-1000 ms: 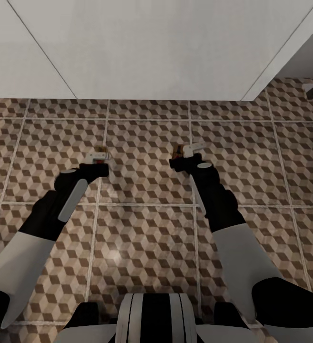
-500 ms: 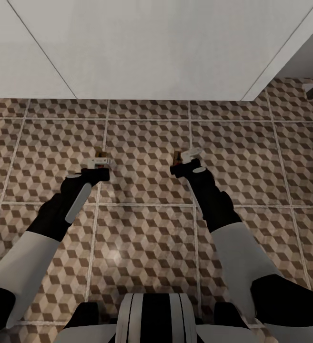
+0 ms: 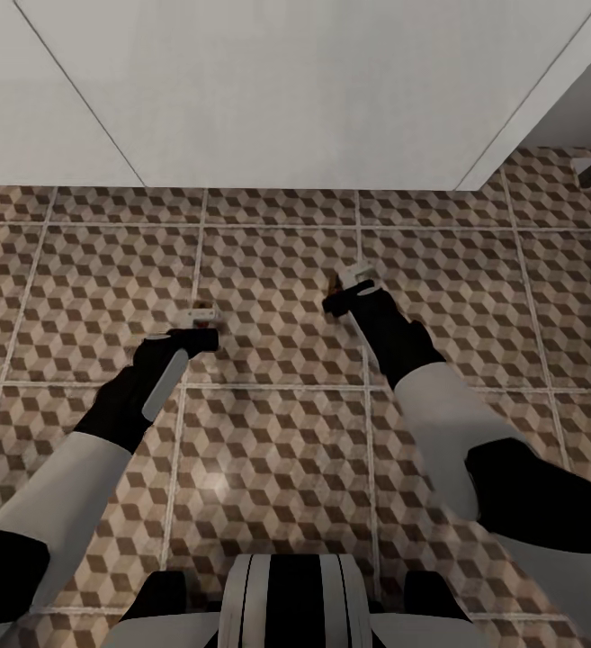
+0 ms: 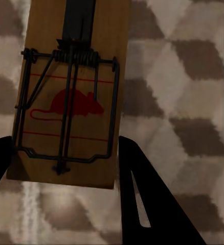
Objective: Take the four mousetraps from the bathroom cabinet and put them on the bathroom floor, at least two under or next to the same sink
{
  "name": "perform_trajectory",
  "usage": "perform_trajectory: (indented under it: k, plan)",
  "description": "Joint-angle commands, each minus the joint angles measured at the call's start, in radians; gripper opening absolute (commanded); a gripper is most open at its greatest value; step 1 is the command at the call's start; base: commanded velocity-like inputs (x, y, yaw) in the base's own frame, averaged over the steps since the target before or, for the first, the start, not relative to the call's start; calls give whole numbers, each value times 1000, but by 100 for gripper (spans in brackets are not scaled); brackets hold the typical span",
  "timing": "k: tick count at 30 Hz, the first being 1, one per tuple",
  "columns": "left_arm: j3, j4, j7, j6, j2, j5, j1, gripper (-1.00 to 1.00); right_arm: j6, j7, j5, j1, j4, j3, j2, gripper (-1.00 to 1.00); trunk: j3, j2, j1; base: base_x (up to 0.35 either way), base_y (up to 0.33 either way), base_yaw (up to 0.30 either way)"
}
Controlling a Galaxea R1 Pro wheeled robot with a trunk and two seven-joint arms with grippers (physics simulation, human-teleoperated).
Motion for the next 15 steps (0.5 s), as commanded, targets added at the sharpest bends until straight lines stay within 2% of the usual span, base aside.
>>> perform_trajectory:
  k: [1, 6, 8, 11, 15]
  plan:
    - [-4, 11, 10, 11, -7, 2, -13, -100, 2, -1, 3, -6, 8, 1, 0, -100, -1, 0, 0, 0, 0, 0]
    - [-3, 65, 11, 35, -33, -25, -66, -100, -4, -13, 2, -15, 21, 1, 0, -100, -1, 0, 0, 0, 0, 0]
    - [-3, 78, 12, 40, -41, -45, -79, -100, -6, -15, 2, -16, 25, 1, 0, -100, -1, 0, 0, 0, 0, 0]
    - [-3, 86, 12, 42, -45, -70, -86, -100, -8, -16, 1, -17, 42, 1, 0, -100, -1, 0, 0, 0, 0, 0]
    - [-2, 92, 12, 49, -48, -82, -100, -100, -31, -16, 1, -17, 77, 1, 0, -100, -1, 0, 0, 0, 0, 0]
